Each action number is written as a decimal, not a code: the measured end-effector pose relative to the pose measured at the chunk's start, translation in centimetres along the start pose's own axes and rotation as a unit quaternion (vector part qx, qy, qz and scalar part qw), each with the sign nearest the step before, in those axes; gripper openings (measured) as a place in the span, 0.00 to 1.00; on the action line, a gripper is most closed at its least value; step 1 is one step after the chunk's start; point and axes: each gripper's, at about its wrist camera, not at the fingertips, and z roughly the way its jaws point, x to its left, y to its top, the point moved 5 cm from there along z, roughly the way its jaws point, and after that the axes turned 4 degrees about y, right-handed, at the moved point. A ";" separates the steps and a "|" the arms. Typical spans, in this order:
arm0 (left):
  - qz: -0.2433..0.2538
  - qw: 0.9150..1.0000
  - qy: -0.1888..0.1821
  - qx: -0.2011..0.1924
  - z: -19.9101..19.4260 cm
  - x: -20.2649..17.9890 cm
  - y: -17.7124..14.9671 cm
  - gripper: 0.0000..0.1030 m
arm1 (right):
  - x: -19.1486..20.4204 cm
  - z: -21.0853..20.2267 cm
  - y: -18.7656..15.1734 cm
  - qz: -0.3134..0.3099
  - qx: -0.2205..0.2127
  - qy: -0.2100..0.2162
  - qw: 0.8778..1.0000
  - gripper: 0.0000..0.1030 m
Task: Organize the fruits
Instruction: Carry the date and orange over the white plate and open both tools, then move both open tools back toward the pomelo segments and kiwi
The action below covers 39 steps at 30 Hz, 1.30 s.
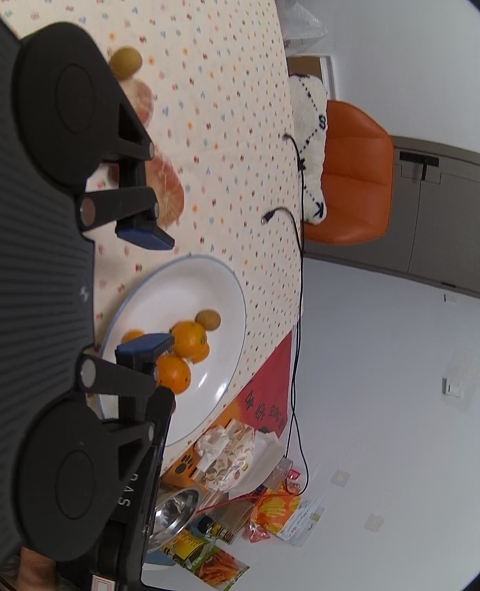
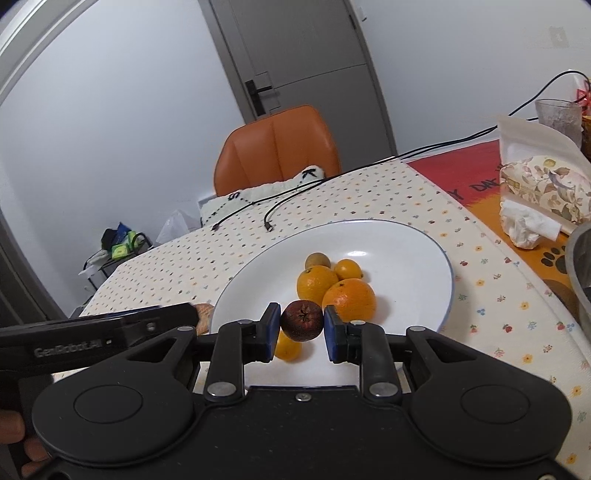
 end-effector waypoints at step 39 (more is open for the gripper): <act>0.008 0.996 0.087 -0.024 -8.3 3.2 -0.4 0.80 | 5.4 -5.7 1.1 -0.018 -0.048 0.016 0.999 1.00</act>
